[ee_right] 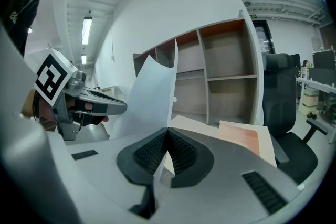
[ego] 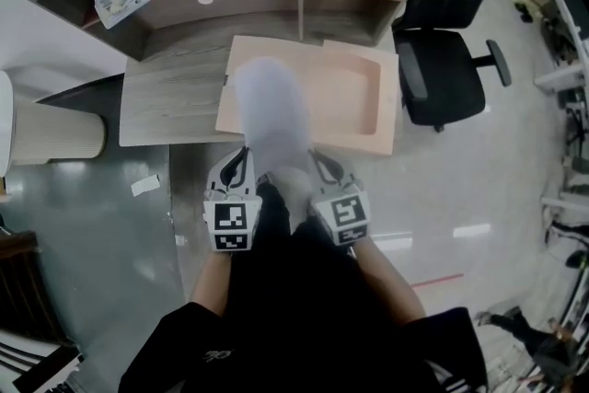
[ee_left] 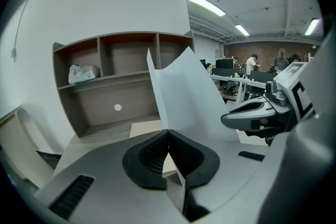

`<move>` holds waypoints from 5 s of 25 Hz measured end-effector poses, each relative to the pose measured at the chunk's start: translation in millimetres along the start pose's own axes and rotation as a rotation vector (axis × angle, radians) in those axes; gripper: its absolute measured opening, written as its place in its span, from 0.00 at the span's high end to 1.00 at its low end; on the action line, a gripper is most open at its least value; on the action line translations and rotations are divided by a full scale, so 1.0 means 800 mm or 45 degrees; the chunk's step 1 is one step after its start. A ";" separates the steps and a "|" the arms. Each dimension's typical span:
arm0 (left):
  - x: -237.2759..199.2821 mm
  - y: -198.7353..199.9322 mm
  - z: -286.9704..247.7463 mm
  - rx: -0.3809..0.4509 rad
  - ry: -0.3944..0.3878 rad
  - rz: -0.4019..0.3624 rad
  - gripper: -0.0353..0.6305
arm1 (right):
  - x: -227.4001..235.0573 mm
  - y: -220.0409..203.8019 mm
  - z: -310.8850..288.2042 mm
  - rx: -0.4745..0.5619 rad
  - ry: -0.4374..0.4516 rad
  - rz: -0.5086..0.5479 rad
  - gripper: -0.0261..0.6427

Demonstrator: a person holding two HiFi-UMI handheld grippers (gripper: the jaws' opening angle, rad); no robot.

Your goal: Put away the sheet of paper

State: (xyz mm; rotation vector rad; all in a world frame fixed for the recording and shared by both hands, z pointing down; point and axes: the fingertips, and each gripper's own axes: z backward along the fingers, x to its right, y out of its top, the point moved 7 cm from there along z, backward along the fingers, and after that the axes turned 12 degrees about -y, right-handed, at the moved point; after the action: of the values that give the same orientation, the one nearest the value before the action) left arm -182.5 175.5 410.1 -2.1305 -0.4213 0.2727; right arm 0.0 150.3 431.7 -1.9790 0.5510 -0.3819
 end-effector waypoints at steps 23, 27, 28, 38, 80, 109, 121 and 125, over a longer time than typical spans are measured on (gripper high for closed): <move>-0.165 -0.009 -0.080 -0.087 -0.386 -0.003 0.88 | -0.053 0.024 -0.122 -0.257 -0.290 -0.071 0.94; -0.173 -0.018 -0.097 -0.135 -0.406 0.060 0.88 | -0.053 0.018 -0.137 -0.308 -0.265 -0.060 0.94; -0.174 -0.019 -0.101 -0.144 -0.405 0.066 0.88 | -0.052 0.018 -0.142 -0.324 -0.251 -0.065 0.94; -0.180 -0.011 -0.151 -0.259 -0.329 0.081 0.88 | -0.015 0.004 -0.199 -0.430 -0.094 -0.093 0.94; -0.178 -0.037 -0.274 -0.548 -0.238 0.287 0.88 | 0.093 -0.087 -0.293 -0.825 0.112 -0.384 0.93; -0.154 -0.043 -0.286 -0.585 -0.220 0.268 0.88 | 0.119 -0.126 -0.304 -0.959 0.227 -0.696 0.93; -0.146 -0.033 -0.295 -0.579 -0.242 0.253 0.88 | 0.132 -0.135 -0.304 -1.006 0.201 -0.764 0.93; -0.146 -0.034 -0.296 -0.587 -0.239 0.250 0.88 | 0.133 -0.135 -0.304 -1.020 0.201 -0.768 0.93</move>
State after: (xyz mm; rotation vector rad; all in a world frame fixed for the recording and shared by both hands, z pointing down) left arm -212.2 -35.3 568.0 -2.6154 -0.4119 0.5323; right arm -5.8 -46.5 640.2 -2.9095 0.1852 -0.7789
